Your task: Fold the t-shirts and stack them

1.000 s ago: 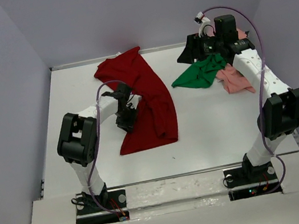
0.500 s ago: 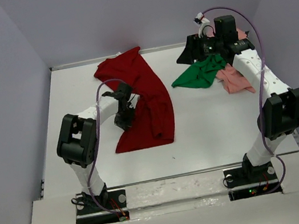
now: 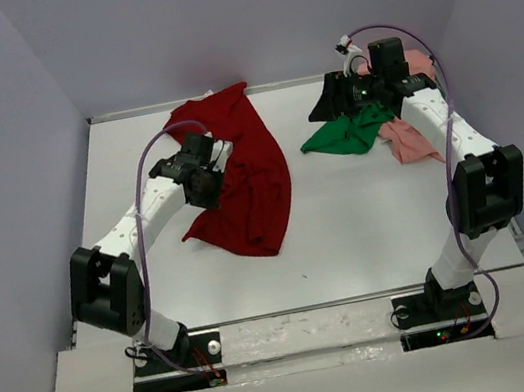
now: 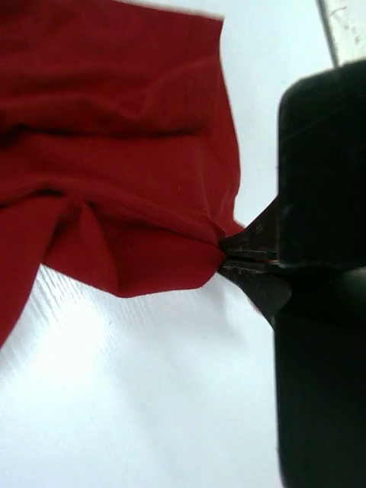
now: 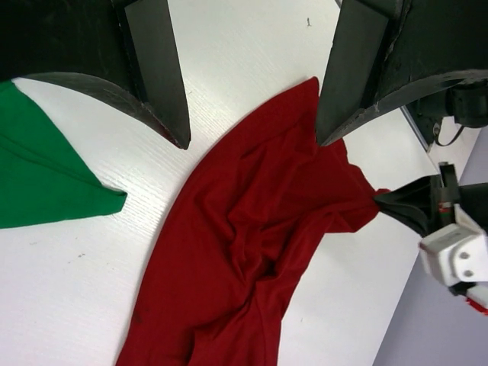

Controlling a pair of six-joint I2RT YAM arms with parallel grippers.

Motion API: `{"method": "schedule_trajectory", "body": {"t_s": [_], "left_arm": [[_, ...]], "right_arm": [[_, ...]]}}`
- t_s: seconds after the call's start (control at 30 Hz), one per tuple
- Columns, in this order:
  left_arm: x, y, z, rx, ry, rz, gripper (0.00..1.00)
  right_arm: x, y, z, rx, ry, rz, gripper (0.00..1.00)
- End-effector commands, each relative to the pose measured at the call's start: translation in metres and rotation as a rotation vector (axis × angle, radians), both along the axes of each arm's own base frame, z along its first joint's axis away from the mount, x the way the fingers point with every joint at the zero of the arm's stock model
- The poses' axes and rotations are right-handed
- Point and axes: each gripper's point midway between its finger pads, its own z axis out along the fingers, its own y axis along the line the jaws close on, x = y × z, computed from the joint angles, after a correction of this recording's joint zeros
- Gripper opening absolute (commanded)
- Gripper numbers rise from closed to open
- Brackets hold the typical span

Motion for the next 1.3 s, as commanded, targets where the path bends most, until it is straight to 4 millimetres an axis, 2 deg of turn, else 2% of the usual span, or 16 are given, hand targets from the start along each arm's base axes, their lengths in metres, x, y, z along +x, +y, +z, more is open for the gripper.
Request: {"method": "schedule_trajectory", "body": {"t_s": [0.0, 0.17, 0.33, 0.47, 0.53, 0.63, 0.73, 0.77, 0.8, 0.83, 0.9, 1.03, 1.07, 1.1, 1.2, 1.27], "left_arm": [[-0.015, -0.014, 0.036, -0.113, -0.006, -0.083, 0.00], [-0.022, -0.042, 0.046, -0.215, 0.070, -0.185, 0.00], [-0.025, -0.081, 0.023, -0.220, 0.209, -0.278, 0.00], [-0.054, -0.132, -0.001, -0.185, 0.310, -0.415, 0.00], [-0.066, -0.146, -0.020, -0.165, 0.384, -0.456, 0.00], [-0.087, -0.178, -0.033, -0.206, 0.489, -0.545, 0.00], [-0.101, -0.202, -0.043, -0.183, 0.520, -0.618, 0.36], [-0.103, -0.201, -0.048, -0.155, 0.521, -0.623, 0.50], [-0.109, -0.203, -0.051, -0.152, 0.528, -0.634, 0.84], [-0.111, -0.203, -0.052, -0.149, 0.527, -0.631, 0.99], [-0.096, -0.197, -0.052, -0.066, 0.440, -0.597, 0.99], [-0.054, -0.183, -0.013, 0.041, 0.154, -0.491, 0.99], [-0.027, -0.169, -0.002, 0.124, 0.019, -0.404, 0.99], [-0.016, -0.160, 0.007, 0.151, -0.044, -0.359, 0.99], [0.019, -0.126, 0.036, 0.166, -0.157, -0.215, 0.99], [0.033, -0.109, 0.044, 0.134, -0.162, -0.141, 0.93]], "right_arm": [[0.004, 0.001, 0.016, 0.026, -0.053, 0.012, 0.72], [0.006, 0.001, 0.018, 0.034, -0.049, 0.010, 0.71], [0.008, 0.001, 0.020, 0.035, -0.053, 0.007, 0.72], [0.008, 0.001, 0.020, 0.034, -0.052, 0.005, 0.72], [0.008, 0.001, 0.018, 0.032, -0.047, 0.004, 0.71], [0.010, 0.003, 0.019, 0.041, -0.044, 0.012, 0.71], [0.009, 0.005, 0.018, 0.050, -0.034, 0.022, 0.71], [0.008, 0.005, 0.017, 0.049, -0.033, 0.025, 0.71], [0.007, 0.004, 0.016, 0.044, -0.036, 0.026, 0.71], [0.007, 0.004, 0.015, 0.043, -0.037, 0.027, 0.71], [0.007, 0.004, 0.012, 0.041, -0.031, 0.030, 0.72], [0.001, 0.009, 0.004, 0.064, 0.001, 0.068, 0.72], [0.000, 0.009, 0.000, 0.067, 0.013, 0.073, 0.72], [-0.002, 0.014, -0.001, 0.071, 0.019, 0.088, 0.69], [-0.006, 0.021, -0.006, 0.080, 0.035, 0.113, 0.51], [-0.008, 0.026, -0.009, 0.083, 0.046, 0.128, 0.10]]}}
